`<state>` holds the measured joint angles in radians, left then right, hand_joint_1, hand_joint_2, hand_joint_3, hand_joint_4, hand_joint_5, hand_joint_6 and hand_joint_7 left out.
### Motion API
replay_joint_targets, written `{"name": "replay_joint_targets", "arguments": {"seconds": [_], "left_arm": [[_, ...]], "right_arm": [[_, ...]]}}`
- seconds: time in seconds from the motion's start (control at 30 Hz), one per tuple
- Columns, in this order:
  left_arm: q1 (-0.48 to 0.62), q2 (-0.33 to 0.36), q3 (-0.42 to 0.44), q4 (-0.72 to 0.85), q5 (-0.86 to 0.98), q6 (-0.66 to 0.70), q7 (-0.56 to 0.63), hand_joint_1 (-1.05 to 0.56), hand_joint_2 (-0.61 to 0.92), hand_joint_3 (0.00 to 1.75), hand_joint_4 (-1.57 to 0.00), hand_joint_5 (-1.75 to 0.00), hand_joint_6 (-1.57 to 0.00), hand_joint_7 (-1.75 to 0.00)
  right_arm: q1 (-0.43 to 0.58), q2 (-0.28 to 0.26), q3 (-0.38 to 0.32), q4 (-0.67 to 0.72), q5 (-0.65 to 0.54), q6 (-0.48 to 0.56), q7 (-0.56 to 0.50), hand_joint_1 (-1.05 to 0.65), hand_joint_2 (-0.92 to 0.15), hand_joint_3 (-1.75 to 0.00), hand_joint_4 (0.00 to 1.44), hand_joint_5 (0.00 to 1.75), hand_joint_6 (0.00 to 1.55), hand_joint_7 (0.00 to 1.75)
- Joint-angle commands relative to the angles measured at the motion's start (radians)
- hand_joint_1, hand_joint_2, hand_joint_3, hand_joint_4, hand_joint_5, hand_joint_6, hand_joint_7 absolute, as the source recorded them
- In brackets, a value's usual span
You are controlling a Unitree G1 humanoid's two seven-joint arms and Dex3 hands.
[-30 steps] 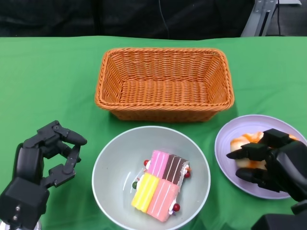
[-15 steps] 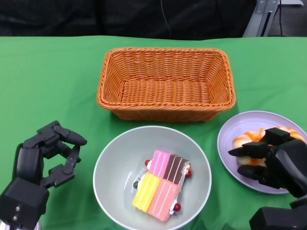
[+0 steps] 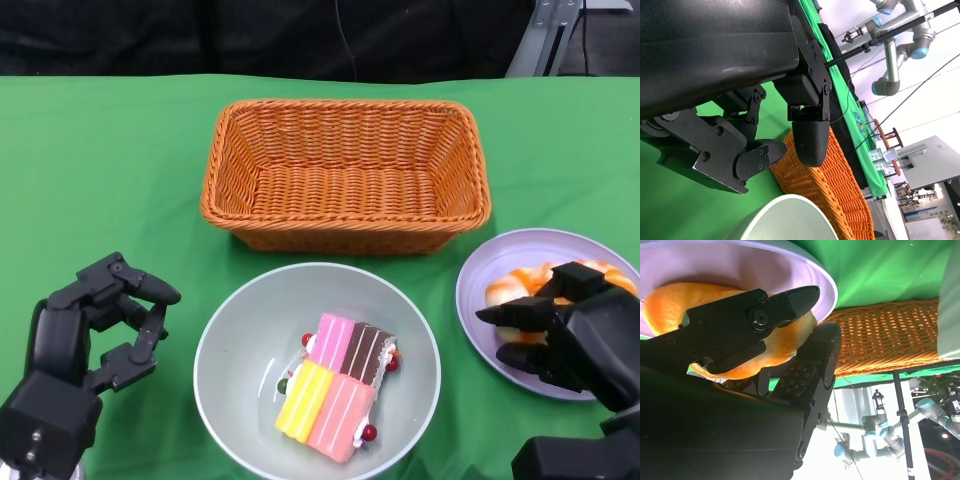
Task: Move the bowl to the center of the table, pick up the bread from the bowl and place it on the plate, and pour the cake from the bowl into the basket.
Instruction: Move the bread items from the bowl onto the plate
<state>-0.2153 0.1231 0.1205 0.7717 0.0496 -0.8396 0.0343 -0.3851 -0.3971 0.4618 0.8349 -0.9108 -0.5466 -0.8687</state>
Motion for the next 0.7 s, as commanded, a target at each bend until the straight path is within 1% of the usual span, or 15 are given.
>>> {"name": "replay_joint_targets", "arguments": {"seconds": [0.03, 0.23, 0.27, 0.3, 0.33, 0.37, 0.43, 0.63, 0.7], "left_arm": [[0.001, 0.023, 0.003, 0.008, 0.0, -0.021, -0.005, 0.01, 0.64, 0.85, -0.81, -1.42, -0.82, -1.17], [0.0, 0.023, 0.003, 0.011, 0.0, -0.024, -0.005, 0.01, 0.64, 0.84, -0.81, -1.43, -0.82, -1.17], [-0.002, 0.022, 0.003, 0.012, 0.0, -0.02, -0.005, 0.01, 0.64, 0.84, -0.81, -1.43, -0.82, -1.17], [-0.004, 0.022, 0.002, 0.014, 0.0, -0.018, -0.005, 0.01, 0.64, 0.84, -0.81, -1.43, -0.83, -1.18], [-0.005, 0.022, 0.002, 0.015, 0.001, -0.016, -0.005, 0.01, 0.64, 0.84, -0.8, -1.42, -0.82, -1.18], [-0.005, 0.021, 0.001, 0.016, 0.0, -0.015, -0.006, 0.01, 0.64, 0.84, -0.8, -1.42, -0.82, -1.19], [-0.007, 0.022, 0.001, 0.02, 0.001, -0.017, -0.005, 0.02, 0.65, 0.84, -0.8, -1.42, -0.82, -1.19], [-0.009, 0.023, 0.001, 0.024, -0.006, -0.015, -0.012, 0.01, 0.65, 0.84, -0.8, -1.42, -0.82, -1.18], [-0.011, 0.025, 0.001, 0.029, -0.004, -0.018, -0.01, 0.01, 0.65, 0.83, -0.8, -1.43, -0.81, -1.18]], "right_arm": [[0.017, -0.025, 0.003, -0.018, 0.004, 0.017, -0.005, -0.37, -0.89, 0.0, 0.77, 0.84, 1.03, 0.01], [0.019, -0.027, 0.006, -0.024, 0.007, 0.022, -0.003, -0.38, -0.89, 0.0, 0.79, 0.82, 1.03, 0.01], [0.037, -0.022, 0.002, -0.081, 0.001, 0.05, 0.006, -0.38, -0.89, 0.0, 0.79, 0.81, 1.03, 0.01], [0.06, -0.019, -0.002, -0.15, 0.001, 0.068, 0.027, -0.48, -0.91, -0.03, 0.65, 0.81, 0.98, 0.01], [0.08, -0.018, -0.005, -0.206, 0.002, 0.084, 0.046, -0.54, -0.92, -0.04, 0.5, 0.86, 0.94, 0.0], [0.1, -0.019, -0.008, -0.258, 0.007, 0.1, 0.071, -0.56, -0.92, -0.04, 0.44, 0.88, 0.93, 0.0], [0.127, -0.021, -0.014, -0.319, 0.01, 0.124, 0.108, -0.59, -0.92, -0.05, 0.39, 0.89, 0.92, 0.0], [0.199, -0.023, -0.037, -0.494, 0.004, 0.225, 0.239, -0.68, -0.92, -0.11, 0.4, 0.89, 0.93, 0.01], [0.223, -0.022, -0.041, -0.554, -0.006, 0.263, 0.28, -0.72, -0.92, -0.14, 0.44, 0.81, 0.94, 0.01]]}}
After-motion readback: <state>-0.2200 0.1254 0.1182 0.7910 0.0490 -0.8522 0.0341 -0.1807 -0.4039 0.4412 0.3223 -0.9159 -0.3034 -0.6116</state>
